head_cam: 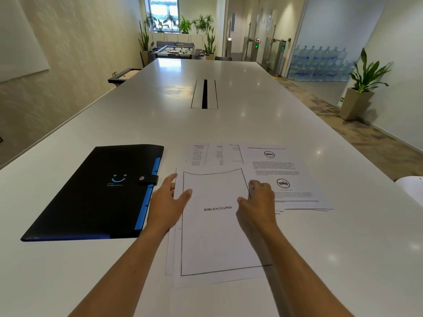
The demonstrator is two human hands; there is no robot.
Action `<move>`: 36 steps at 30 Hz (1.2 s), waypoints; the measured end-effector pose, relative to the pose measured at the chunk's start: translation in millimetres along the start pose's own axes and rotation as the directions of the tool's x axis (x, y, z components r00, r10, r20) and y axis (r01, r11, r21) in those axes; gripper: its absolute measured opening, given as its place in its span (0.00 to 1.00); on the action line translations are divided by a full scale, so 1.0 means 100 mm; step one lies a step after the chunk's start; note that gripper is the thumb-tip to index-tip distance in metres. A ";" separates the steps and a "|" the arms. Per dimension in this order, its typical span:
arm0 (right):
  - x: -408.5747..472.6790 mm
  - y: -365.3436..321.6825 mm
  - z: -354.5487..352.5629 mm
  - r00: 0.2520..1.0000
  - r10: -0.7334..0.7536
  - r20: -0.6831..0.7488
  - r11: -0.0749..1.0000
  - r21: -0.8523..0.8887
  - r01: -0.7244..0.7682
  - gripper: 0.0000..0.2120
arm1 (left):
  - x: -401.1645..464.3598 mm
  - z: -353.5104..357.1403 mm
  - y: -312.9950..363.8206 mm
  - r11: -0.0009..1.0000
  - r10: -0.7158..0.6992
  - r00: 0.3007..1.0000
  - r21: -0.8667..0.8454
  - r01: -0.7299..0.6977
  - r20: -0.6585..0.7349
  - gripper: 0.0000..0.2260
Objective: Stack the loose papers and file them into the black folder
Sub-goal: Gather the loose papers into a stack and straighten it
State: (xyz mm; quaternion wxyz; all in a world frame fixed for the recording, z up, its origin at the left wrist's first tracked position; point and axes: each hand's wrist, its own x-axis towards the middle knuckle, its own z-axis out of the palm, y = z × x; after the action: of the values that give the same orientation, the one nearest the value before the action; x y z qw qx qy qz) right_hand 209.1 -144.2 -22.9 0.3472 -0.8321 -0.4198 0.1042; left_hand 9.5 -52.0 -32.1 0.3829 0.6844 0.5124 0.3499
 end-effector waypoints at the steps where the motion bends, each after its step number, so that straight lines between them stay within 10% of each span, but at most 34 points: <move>1: -0.04 0.00 0.04 1.000 0.003 -0.008 1.000 -0.002 -0.003 0.17 | 0.00 0.00 -0.01 1.000 0.014 1.000 0.016 -0.014 0.013 0.31; 6: -0.15 0.00 0.13 0.996 -0.014 -0.085 0.998 0.063 0.019 0.21 | -0.03 0.01 0.02 0.992 0.084 0.991 0.087 -0.093 0.103 0.36; 12: -0.17 -0.03 0.07 0.993 0.031 -0.114 0.982 0.191 -0.008 0.32 | -0.01 -0.09 0.01 0.932 0.039 0.995 -0.362 -0.003 0.093 0.38; 19: -0.12 -0.20 -0.25 0.998 0.041 0.044 0.665 0.744 -0.061 0.22 | -0.02 -0.25 0.38 0.816 0.166 0.986 -0.560 -0.142 -0.008 0.21; 23: -0.05 -0.30 -0.44 0.987 -0.111 -0.115 0.693 0.703 0.160 0.05 | 0.01 -0.38 0.70 0.832 0.266 0.960 -0.482 -0.273 -0.083 0.17; 29: -0.02 -0.63 -0.80 0.872 -0.264 -0.412 0.616 0.623 0.481 0.10 | -0.04 -0.48 1.19 0.786 0.463 0.840 -0.307 -0.537 -0.284 0.14; 36: -0.18 -0.39 -0.52 0.923 -0.206 -0.325 0.661 0.649 0.377 0.22 | -0.18 -0.18 0.93 0.839 0.374 0.882 -0.299 -0.454 -0.288 0.21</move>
State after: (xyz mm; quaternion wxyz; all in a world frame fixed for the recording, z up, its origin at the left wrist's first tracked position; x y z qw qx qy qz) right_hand 197.2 -167.7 38.8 0.6932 -0.5651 -0.4352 0.1037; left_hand 29.6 -83.0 56.6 0.3571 0.6552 0.3180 0.5848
